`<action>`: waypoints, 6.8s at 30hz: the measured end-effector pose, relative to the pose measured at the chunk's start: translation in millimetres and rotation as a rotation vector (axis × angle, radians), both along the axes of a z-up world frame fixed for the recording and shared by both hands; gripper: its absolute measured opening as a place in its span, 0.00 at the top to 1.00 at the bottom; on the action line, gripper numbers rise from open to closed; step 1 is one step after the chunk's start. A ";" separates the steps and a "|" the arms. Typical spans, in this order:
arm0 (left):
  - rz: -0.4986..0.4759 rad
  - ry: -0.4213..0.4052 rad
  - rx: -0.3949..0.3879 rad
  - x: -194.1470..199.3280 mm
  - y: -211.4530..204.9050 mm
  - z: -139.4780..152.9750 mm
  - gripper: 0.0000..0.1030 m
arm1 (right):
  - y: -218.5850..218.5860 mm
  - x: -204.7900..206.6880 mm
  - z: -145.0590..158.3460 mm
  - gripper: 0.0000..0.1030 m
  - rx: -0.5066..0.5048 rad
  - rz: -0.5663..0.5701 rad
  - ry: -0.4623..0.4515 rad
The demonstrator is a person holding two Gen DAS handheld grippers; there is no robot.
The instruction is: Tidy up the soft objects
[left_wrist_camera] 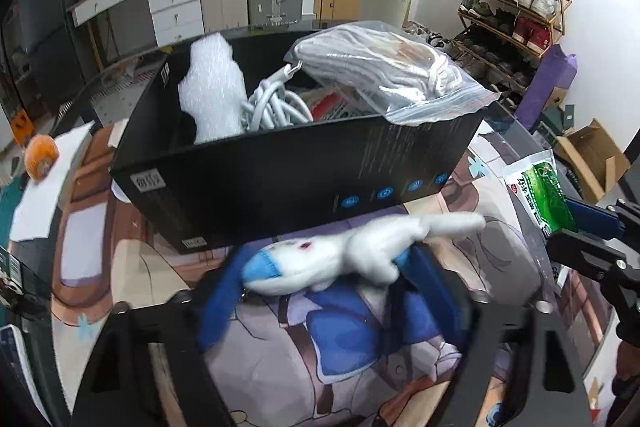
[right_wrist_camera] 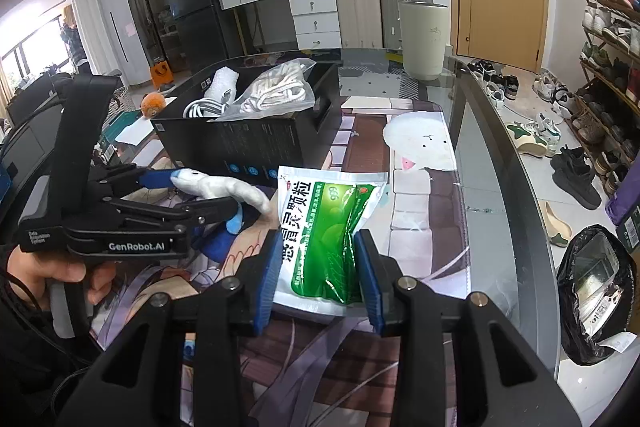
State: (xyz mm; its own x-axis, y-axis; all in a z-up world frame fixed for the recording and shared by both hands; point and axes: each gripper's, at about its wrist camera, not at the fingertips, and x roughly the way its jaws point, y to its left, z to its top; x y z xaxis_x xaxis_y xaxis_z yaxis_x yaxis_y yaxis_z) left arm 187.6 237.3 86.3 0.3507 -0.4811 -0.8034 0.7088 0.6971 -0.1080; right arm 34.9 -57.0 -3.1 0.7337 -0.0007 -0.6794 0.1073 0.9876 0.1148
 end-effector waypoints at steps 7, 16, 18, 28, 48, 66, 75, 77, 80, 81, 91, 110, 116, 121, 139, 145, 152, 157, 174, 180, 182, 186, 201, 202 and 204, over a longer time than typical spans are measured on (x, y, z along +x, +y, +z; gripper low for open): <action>-0.021 0.015 -0.033 -1.8 9.4 0.9 0.42 | -0.3 -0.6 0.4 0.64 -0.005 0.002 -0.004; -0.057 0.001 -0.068 -11.4 25.2 5.1 0.45 | 0.9 -2.2 3.1 0.64 -0.009 0.008 -0.012; -0.061 -0.010 -0.087 -15.2 34.8 9.0 0.45 | 0.9 -2.5 3.5 0.64 -0.008 0.009 -0.014; -0.015 -0.062 -0.194 -19.1 84.4 31.5 0.45 | 11.3 -9.4 15.6 0.64 -0.015 0.030 -0.076; 0.114 -0.219 -0.329 22.9 84.1 93.9 0.44 | 41.4 35.7 57.1 0.64 -0.091 0.089 -0.211; 0.190 -0.201 -0.322 79.4 64.3 77.9 0.44 | 39.4 105.5 56.1 0.64 -0.098 0.124 -0.112; 0.180 -0.192 -0.318 87.5 61.3 70.0 0.44 | 43.4 131.3 44.5 0.64 -0.138 0.133 -0.055; 0.178 -0.191 -0.318 88.8 60.8 69.1 0.44 | 42.6 133.7 42.8 0.64 -0.139 0.136 -0.053; 0.173 -0.184 -0.319 89.1 59.4 67.8 0.44 | 44.0 137.2 39.6 0.64 -0.142 0.150 -0.044; 0.169 -0.183 -0.318 89.4 58.9 67.1 0.44 | 45.0 137.7 38.0 0.64 -0.147 0.156 -0.040; 0.138 -0.182 -0.301 88.5 53.0 62.9 0.44 | 55.9 149.3 18.5 0.56 -0.165 0.222 -0.010; 0.032 -0.207 -0.179 71.0 24.5 49.0 0.34 | 37.9 106.3 37.6 0.40 -0.196 0.159 -0.077; 0.033 -0.210 -0.257 56.2 40.1 59.8 0.10 | 33.6 96.6 41.6 0.28 -0.171 0.141 -0.109; 0.065 -0.226 -0.319 47.3 63.7 71.0 0.01 | 28.2 80.5 47.5 0.21 -0.147 0.111 -0.159; 0.098 -0.330 -0.294 9.8 105.3 73.5 0.01 | 37.9 41.6 38.2 0.00 -0.079 0.070 -0.297; 0.114 -0.334 -0.310 6.9 107.5 69.2 0.01 | 45.4 35.4 33.3 0.00 -0.082 0.072 -0.322; 0.122 -0.364 -0.296 2.9 104.8 63.2 0.01 | 48.4 35.2 26.2 0.00 -0.087 0.072 -0.336; 0.099 -0.377 -0.285 -1.3 102.0 63.1 0.01 | 45.4 34.8 21.6 0.00 -0.061 0.071 -0.343; 0.112 -0.376 -0.279 -0.8 101.3 62.3 0.01 | 48.2 30.3 22.9 0.00 -0.110 0.026 -0.367; 0.116 -0.376 -0.285 0.0 103.3 62.1 0.01 | 45.7 30.1 23.8 0.00 -0.098 0.024 -0.364; 0.117 -0.376 -0.285 -0.1 103.4 62.1 0.01 | 45.8 31.1 23.8 0.00 -0.099 0.025 -0.362; 0.116 -0.378 -0.288 -0.4 104.4 62.5 0.01 | 45.9 30.8 23.9 0.00 -0.101 0.028 -0.363; 0.116 -0.380 -0.292 -0.5 105.0 63.0 0.01 | 46.2 31.7 23.9 0.00 -0.100 0.029 -0.363; 0.116 -0.380 -0.292 -0.5 105.0 62.9 0.01 | 46.2 31.7 23.9 0.00 -0.101 0.029 -0.364; 0.117 -0.380 -0.292 -0.3 105.1 62.9 0.01 | 46.5 32.0 23.6 0.00 -0.102 0.029 -0.363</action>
